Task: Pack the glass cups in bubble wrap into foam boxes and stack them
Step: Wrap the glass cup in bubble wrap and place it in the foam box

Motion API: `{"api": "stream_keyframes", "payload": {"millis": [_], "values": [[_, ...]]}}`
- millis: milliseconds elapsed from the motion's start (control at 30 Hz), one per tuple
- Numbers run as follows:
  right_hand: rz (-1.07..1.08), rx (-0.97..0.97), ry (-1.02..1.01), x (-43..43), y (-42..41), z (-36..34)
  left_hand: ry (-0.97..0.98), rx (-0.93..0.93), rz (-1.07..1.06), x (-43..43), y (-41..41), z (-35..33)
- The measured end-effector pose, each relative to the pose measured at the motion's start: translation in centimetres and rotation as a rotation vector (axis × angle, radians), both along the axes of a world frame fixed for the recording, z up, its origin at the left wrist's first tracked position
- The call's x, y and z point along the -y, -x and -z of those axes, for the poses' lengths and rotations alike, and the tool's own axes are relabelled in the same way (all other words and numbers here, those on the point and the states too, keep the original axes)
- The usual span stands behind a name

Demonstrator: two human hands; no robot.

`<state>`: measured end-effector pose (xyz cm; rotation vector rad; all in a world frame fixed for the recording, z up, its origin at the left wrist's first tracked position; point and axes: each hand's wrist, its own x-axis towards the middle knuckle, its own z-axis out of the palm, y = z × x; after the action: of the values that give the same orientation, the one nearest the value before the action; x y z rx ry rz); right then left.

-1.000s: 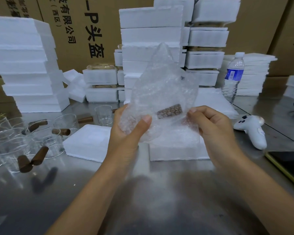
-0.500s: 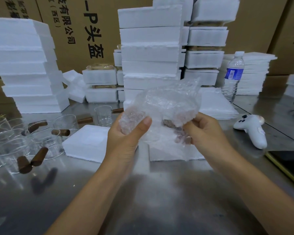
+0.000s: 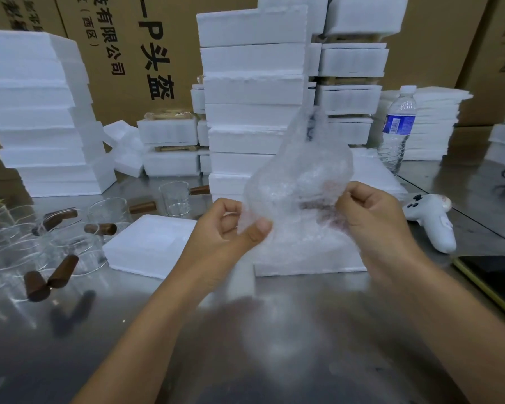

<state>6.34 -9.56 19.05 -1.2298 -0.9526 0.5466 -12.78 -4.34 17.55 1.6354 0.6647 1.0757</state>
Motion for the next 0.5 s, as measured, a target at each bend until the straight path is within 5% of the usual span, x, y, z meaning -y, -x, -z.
{"api": "stream_keyframes", "payload": {"millis": [500], "values": [[-0.086,0.147,0.051,0.58,0.58,-0.24,0.046,0.162,0.059,0.05,-0.77,0.75]]}}
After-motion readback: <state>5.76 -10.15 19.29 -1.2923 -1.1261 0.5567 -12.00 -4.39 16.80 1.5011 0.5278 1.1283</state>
